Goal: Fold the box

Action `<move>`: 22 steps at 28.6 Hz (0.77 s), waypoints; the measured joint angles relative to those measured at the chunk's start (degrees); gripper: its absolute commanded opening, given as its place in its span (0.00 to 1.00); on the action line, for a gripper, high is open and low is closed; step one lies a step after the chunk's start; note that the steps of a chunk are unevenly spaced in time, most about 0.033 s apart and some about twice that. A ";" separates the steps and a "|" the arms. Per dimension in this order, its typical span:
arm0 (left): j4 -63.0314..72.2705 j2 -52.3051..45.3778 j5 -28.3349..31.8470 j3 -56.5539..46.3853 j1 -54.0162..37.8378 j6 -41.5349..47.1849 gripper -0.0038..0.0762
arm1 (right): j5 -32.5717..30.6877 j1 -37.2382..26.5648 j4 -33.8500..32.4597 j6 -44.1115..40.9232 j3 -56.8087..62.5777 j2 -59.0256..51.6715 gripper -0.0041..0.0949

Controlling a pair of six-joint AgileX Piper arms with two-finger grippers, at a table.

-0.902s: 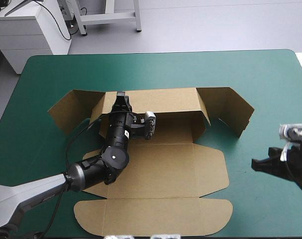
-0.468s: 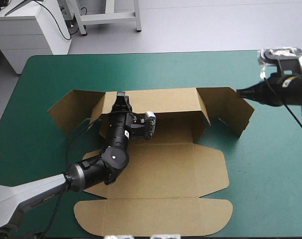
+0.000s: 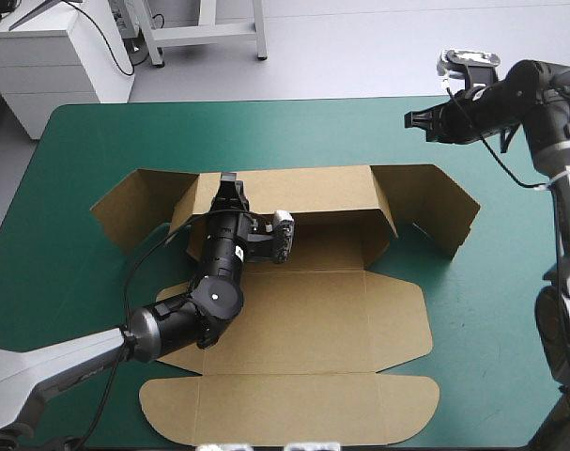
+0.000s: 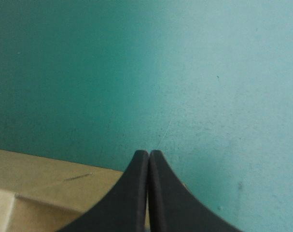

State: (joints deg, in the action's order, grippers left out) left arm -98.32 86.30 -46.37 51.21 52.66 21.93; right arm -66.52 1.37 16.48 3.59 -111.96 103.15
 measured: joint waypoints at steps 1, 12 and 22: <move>0.00 0.00 0.00 0.00 0.00 0.00 0.04 | 0.00 0.00 0.74 -0.46 -0.94 1.79 0.02; 0.00 0.00 -0.09 0.00 -0.08 -0.04 0.04 | -4.53 0.00 7.49 -1.95 -3.25 9.60 0.02; -0.88 0.06 2.15 0.00 -4.59 -0.04 0.04 | -4.47 0.00 8.54 -2.20 -0.61 9.22 0.02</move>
State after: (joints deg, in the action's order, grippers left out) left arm -99.19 86.36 -44.22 51.21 48.07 21.89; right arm -70.99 1.37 25.02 1.39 -112.57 112.38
